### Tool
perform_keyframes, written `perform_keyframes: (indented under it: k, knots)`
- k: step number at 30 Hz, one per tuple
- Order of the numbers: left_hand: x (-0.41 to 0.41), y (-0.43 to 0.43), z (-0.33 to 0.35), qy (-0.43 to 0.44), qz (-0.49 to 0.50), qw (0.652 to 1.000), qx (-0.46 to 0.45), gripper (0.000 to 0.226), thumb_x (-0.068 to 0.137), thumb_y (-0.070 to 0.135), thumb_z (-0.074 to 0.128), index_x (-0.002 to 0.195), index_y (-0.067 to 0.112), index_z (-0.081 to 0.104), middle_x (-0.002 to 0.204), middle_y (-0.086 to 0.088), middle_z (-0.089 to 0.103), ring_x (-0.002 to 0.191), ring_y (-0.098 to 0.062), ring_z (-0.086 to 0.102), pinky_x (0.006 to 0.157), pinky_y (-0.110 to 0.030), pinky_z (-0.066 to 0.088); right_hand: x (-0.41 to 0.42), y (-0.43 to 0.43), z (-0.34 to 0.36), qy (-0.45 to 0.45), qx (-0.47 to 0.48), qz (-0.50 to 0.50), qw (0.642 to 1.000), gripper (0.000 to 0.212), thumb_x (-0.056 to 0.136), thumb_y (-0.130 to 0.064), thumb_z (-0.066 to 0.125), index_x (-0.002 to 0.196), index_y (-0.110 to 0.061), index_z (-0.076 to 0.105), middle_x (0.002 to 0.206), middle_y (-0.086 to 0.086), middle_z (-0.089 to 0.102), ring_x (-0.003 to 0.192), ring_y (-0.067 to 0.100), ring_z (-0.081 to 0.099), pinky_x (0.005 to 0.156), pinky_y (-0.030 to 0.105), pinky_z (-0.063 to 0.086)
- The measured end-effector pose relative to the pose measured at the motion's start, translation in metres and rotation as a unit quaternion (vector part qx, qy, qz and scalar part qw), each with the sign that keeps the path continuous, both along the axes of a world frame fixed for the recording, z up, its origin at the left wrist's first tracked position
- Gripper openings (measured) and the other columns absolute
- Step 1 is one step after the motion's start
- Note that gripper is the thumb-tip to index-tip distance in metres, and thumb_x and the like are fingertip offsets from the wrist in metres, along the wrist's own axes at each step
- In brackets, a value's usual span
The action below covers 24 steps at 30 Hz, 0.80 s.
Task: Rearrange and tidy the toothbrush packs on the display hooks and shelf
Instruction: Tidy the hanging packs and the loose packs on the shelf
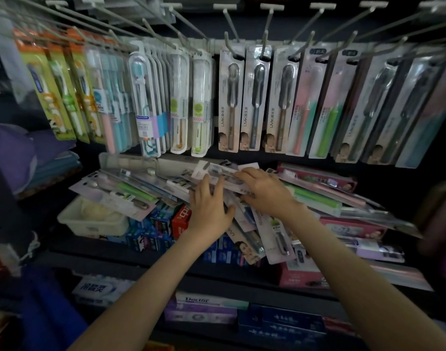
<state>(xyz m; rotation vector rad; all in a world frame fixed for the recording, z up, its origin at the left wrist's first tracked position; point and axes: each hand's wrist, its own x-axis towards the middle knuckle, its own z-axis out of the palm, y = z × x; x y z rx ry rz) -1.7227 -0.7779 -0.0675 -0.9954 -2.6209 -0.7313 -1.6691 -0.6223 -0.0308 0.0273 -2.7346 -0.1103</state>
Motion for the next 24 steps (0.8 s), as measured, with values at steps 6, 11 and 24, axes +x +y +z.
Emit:
perform_keyframes:
  k: [6, 11, 24]
  knots:
    - [0.035, 0.005, 0.005, 0.047, -0.025, 0.997, 0.049, 0.051, 0.090, 0.038, 0.054, 0.136, 0.019, 0.043, 0.146, -0.011, 0.025, 0.135, -0.030, 0.020, 0.113, -0.042, 0.018, 0.007, 0.010, -0.004, 0.051, -0.078, -0.024, 0.995, 0.057, 0.084, -0.021, 0.061, 0.138, -0.017, 0.042, 0.136, 0.005, 0.044, 0.124, 0.027, 0.042, 0.095, 0.045, 0.042]
    - [0.056, 0.033, 0.006, 0.053, -0.031, 0.998, -0.002, 0.063, 0.084, 0.058, 0.053, 0.131, 0.016, 0.045, 0.148, -0.010, 0.023, 0.140, -0.027, 0.013, 0.114, -0.055, 0.001, 0.017, 0.019, 0.003, 0.106, -0.131, 0.016, 0.986, 0.054, 0.083, -0.020, 0.066, 0.134, -0.013, 0.048, 0.131, 0.007, 0.050, 0.119, 0.027, 0.047, 0.090, 0.045, 0.047]
    - [0.033, 0.080, 0.015, 0.033, -0.142, 0.988, -0.057, 0.066, 0.087, 0.050, 0.054, 0.142, 0.020, 0.034, 0.146, -0.007, 0.036, 0.133, -0.028, 0.031, 0.112, -0.043, 0.020, 0.023, 0.092, 0.018, -0.059, -0.096, 0.031, 0.993, 0.058, 0.085, -0.008, 0.063, 0.139, -0.012, 0.043, 0.138, 0.010, 0.044, 0.125, 0.026, 0.044, 0.104, 0.038, 0.038]
